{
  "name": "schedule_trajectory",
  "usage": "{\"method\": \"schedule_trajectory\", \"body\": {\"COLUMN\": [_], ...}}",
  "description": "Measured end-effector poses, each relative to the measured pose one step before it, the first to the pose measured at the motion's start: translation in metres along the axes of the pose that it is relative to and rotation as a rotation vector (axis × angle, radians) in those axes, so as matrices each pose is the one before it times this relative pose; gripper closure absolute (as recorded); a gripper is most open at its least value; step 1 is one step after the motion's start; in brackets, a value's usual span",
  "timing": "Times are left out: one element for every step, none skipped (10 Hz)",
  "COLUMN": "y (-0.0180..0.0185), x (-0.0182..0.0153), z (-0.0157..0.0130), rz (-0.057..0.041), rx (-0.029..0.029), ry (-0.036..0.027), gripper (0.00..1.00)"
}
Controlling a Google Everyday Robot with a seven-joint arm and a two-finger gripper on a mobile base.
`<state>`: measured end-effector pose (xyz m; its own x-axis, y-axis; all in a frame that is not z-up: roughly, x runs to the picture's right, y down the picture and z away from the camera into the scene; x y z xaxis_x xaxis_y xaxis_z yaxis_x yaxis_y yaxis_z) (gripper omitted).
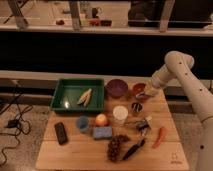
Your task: Wipe red bowl with towel
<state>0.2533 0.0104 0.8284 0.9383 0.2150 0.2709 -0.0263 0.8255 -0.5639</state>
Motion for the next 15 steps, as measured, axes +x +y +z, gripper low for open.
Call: {"method": "schedule_trajectory", "body": {"y": [-0.0049,-0.00224,0.00053,-0.00084,-0.00342,-0.00749,-0.01109,-0.01041,-0.00367,-0.00316,-0.00458,-0.00534,-0.00192,-0.00101,-0.00415], "x": [-0.0129,-0.004,0.00116,-0.00178,-0.00938,-0.00883,-0.00481,-0.00437,0.0016,0.00488,0.00345,0.00665,0.01239,0.00953,0.0116], "z": [0.00148,-0.00057,-0.00008,0.00183,0.00524,0.00523,0.0046,0.00495,0.00265,0.00204,0.00177,0.00096,-0.00324,-0.00248,-0.00156], "rz": [-0.01879,-0.00661,-0.00554,-0.00664,-0.01623,-0.01075,-0.00158,-0.01041,-0.00109,0.00454,0.00527,0.00688,0.01431,0.01174,0.0152], "rx": [-0.00205,0.00034,-0.00235,-0.00322,-0.00721,0.00128,0.00559,-0.00318,-0.00387,-0.00295,-0.00035,0.00028,0.00454,0.00287,0.00658], "ry": [-0.01449,-0.00536,-0.00161,-0.0001,0.00128,-0.00041,0.00175,0.00146,0.0049,0.00666,0.00511,0.00646,0.008,0.00659,0.00774], "gripper": [0.8,0.8,0.8,0.8,0.8,0.8,0.8,0.8,0.8,0.8,0.8,0.8,0.8,0.8,0.8]}}
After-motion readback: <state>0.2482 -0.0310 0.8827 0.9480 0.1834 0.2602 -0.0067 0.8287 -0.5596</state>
